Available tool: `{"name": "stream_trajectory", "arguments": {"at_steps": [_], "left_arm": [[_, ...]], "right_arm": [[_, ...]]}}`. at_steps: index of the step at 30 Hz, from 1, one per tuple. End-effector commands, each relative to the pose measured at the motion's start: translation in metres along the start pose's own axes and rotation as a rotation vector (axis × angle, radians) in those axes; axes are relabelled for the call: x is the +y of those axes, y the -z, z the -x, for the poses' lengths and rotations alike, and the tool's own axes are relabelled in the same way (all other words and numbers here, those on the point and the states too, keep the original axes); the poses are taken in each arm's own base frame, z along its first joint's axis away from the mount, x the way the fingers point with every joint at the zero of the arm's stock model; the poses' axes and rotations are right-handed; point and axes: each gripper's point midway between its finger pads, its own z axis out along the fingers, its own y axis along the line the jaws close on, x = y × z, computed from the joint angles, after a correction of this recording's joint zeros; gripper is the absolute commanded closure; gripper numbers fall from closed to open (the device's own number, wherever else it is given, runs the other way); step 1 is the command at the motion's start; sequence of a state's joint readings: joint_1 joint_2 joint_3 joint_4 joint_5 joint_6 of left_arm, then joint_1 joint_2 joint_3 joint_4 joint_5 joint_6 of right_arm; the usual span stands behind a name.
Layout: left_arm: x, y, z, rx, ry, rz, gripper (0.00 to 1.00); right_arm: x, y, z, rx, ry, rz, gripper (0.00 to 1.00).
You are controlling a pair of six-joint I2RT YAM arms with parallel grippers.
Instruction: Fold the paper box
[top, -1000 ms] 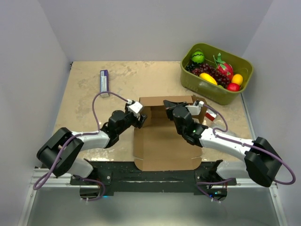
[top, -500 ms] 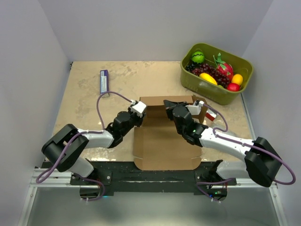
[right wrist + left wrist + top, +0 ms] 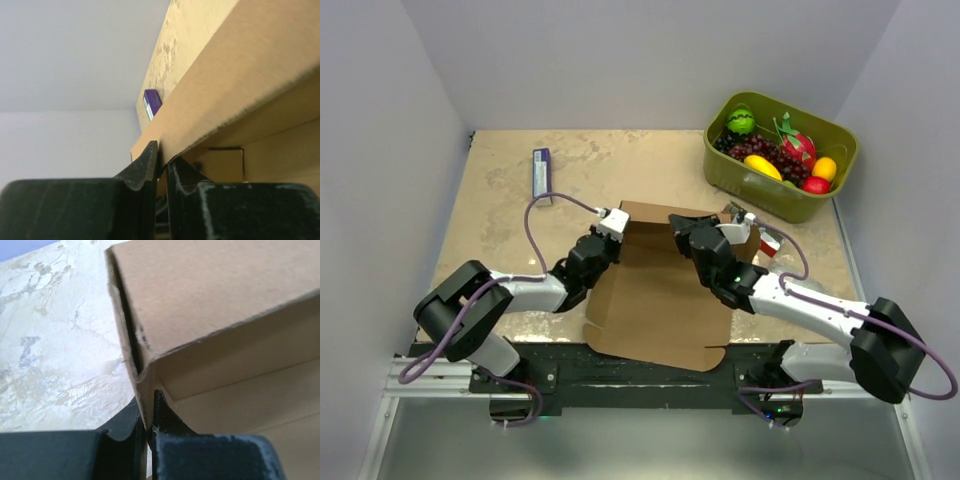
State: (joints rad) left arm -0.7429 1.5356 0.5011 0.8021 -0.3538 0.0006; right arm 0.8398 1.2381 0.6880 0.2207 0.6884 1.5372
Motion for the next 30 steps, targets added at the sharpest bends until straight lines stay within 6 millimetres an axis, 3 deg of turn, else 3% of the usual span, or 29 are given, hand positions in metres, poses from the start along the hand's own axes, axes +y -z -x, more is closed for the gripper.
{"name": "stream_trajectory", "arguments": {"at_steps": [1, 2, 5, 11, 13, 14, 15, 17, 18, 22, 26, 27, 30], "left_arm": [[0.019, 0.0, 0.002, 0.075, 0.056, 0.063, 1.0], [0.021, 0.001, 0.0, 0.096, 0.071, 0.056, 1.0], [0.031, 0.004, -0.007, 0.168, 0.155, 0.039, 1.0], [0.047, 0.017, 0.001, 0.262, 0.217, 0.033, 1.0], [0.049, 0.021, 0.004, 0.291, 0.229, 0.036, 1.0], [0.049, 0.021, 0.005, 0.294, 0.236, 0.03, 1.0], [0.049, 0.022, 0.008, 0.292, 0.241, 0.019, 1.0], [0.048, 0.022, 0.012, 0.298, 0.257, -0.019, 1.0], [0.048, 0.021, 0.012, 0.308, 0.262, -0.031, 1.0], [0.045, 0.023, 0.01, 0.383, 0.284, -0.1, 1.0], [0.049, 0.02, 0.005, 0.471, 0.295, -0.11, 1.0], [0.052, 0.016, 0.013, 0.464, 0.289, -0.115, 1.0], [0.058, 0.018, 0.009, 0.528, 0.25, -0.114, 1.0]], "right_arm": [[0.006, 0.017, 0.023, -0.047, 0.151, 0.017, 0.74], [0.007, 0.021, 0.027, -0.051, 0.204, 0.027, 0.6], [0.013, 0.039, 0.042, -0.05, 0.311, 0.063, 0.32], [0.037, 0.088, 0.086, -0.068, 0.55, 0.127, 0.09], [0.033, 0.098, 0.1, -0.075, 0.653, 0.088, 0.06], [0.044, 0.104, 0.108, -0.084, 0.706, 0.09, 0.03], [0.033, 0.105, 0.11, -0.067, 0.78, 0.035, 0.03], [0.034, 0.103, 0.113, -0.059, 0.898, -0.013, 0.02], [0.022, 0.102, 0.115, -0.04, 0.962, -0.069, 0.02], [-0.007, 0.086, 0.101, 0.058, 1.102, -0.194, 0.04], [-0.024, 0.086, 0.086, 0.139, 1.117, -0.187, 0.05], [-0.028, 0.087, 0.086, 0.146, 1.123, -0.195, 0.06], [-0.047, 0.087, 0.087, 0.161, 1.134, -0.249, 0.06]]}}
